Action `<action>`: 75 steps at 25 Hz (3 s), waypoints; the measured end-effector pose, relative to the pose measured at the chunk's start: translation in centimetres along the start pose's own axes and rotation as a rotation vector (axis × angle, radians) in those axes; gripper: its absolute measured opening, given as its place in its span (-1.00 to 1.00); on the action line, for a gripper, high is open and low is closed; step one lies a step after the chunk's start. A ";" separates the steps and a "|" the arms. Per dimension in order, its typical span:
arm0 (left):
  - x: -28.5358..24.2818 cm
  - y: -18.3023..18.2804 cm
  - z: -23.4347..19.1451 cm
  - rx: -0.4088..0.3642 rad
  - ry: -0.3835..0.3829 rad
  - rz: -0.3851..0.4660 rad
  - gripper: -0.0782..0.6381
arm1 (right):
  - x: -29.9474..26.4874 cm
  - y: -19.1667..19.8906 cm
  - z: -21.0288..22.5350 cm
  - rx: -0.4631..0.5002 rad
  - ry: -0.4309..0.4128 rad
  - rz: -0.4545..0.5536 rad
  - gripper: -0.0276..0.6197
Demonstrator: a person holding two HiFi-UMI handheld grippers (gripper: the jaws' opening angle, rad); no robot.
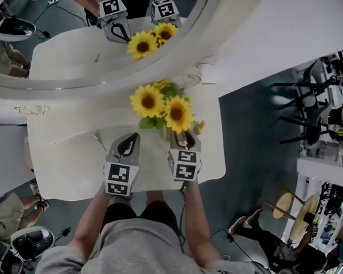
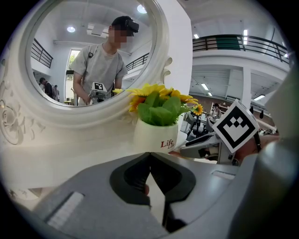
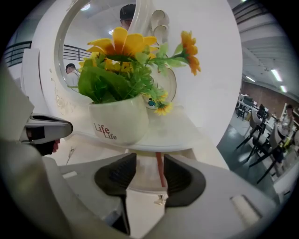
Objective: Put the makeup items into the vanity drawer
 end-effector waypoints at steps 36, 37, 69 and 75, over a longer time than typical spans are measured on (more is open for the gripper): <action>9.4 -5.9 5.0 -0.164 0.177 0.186 -0.75 | 16.8 -4.7 -2.5 -0.080 0.201 0.312 -0.39; 9.7 -5.8 5.1 -0.168 0.186 0.189 -0.75 | 17.4 -4.7 -2.8 -0.082 0.209 0.324 -0.39; 16.6 -4.7 2.4 -0.181 0.181 0.247 -0.75 | 22.0 -5.3 -11.6 0.005 0.230 0.479 -0.90; 17.7 -5.1 -0.6 -0.138 0.090 0.262 -0.75 | 20.4 -8.2 -13.7 0.059 0.128 0.498 -0.90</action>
Point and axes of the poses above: the fingertips, and each gripper's own axes: x backward along the fingers, z to its right, y out of its underside, the point moved 2 cm from there along x, backward along the fingers, and after that the axes turned 12 degrees about x, right-handed, at the moved point
